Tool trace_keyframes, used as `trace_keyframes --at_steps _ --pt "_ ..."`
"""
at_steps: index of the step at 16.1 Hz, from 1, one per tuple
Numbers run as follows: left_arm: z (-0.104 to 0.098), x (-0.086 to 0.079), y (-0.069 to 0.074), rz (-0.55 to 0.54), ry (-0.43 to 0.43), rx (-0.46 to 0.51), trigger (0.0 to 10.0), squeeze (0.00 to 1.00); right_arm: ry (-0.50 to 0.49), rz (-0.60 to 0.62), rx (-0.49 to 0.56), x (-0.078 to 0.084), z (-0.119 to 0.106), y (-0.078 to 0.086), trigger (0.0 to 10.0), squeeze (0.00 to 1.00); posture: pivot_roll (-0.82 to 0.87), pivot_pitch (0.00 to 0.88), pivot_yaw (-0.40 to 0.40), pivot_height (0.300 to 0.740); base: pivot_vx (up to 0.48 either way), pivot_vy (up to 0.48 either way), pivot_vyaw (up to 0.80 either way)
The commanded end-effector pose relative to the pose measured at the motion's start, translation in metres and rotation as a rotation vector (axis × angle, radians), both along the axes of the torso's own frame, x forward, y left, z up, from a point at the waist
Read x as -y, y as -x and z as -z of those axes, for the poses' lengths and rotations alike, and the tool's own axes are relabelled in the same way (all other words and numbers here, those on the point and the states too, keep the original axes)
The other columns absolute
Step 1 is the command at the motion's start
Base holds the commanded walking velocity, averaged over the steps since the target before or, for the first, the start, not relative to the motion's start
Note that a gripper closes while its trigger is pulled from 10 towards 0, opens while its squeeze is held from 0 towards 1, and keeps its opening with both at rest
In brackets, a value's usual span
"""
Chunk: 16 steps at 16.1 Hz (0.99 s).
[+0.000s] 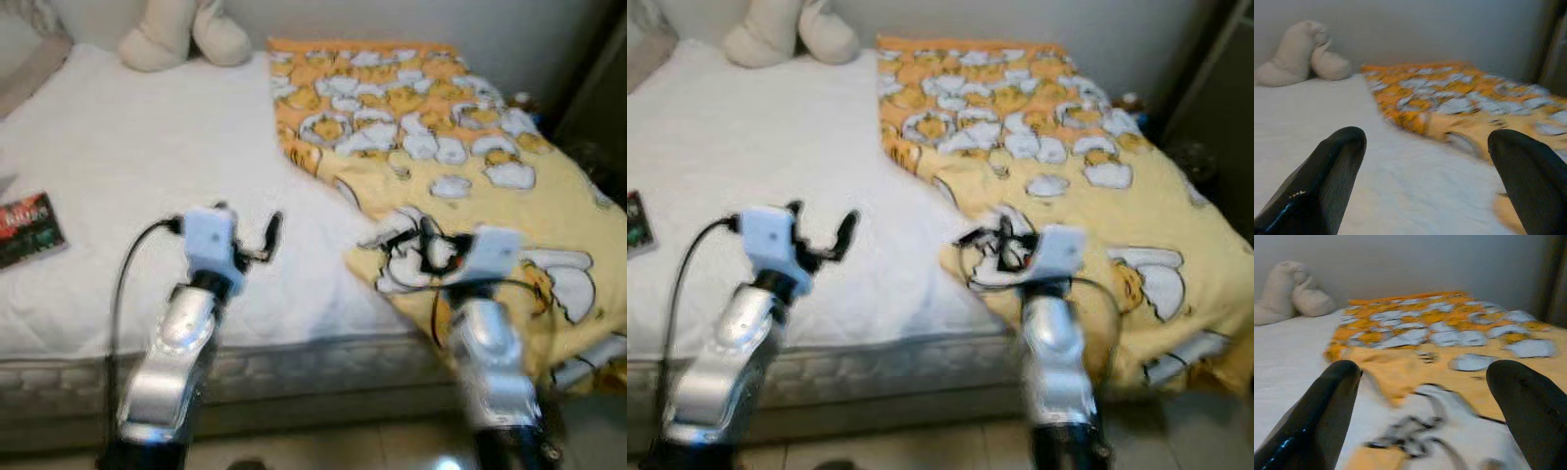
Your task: Clean up the room
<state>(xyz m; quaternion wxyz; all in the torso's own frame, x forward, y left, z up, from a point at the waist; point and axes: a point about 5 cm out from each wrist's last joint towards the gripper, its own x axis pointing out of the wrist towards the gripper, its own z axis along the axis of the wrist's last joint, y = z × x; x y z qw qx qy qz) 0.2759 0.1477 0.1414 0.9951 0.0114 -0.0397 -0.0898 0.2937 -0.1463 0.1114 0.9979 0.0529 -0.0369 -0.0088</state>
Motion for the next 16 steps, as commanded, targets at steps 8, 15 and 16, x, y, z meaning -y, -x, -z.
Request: trace_keyframes --at_steps 8,15,16 --pt "0.003 -0.015 0.009 -0.047 -0.077 -0.055 10.0 0.00 0.013 -0.009 -0.063 0.010 0.008 0.036 10.0 0.00 0.11 0.036 -0.014 0.732 0.345 0.000 0.00" --pt "-0.017 -0.009 0.028 0.484 -0.248 -0.166 10.0 0.00 -0.181 -0.096 -0.327 -0.010 0.054 -0.011 10.0 0.00 0.24 0.146 0.044 0.732 0.000 0.000 0.00" --pt "-0.018 -0.012 0.030 0.484 -0.245 -0.181 10.0 0.00 -0.176 -0.113 -0.343 -0.014 0.058 -0.013 10.0 0.00 0.25 0.155 0.049 0.732 0.000 0.000 0.00"
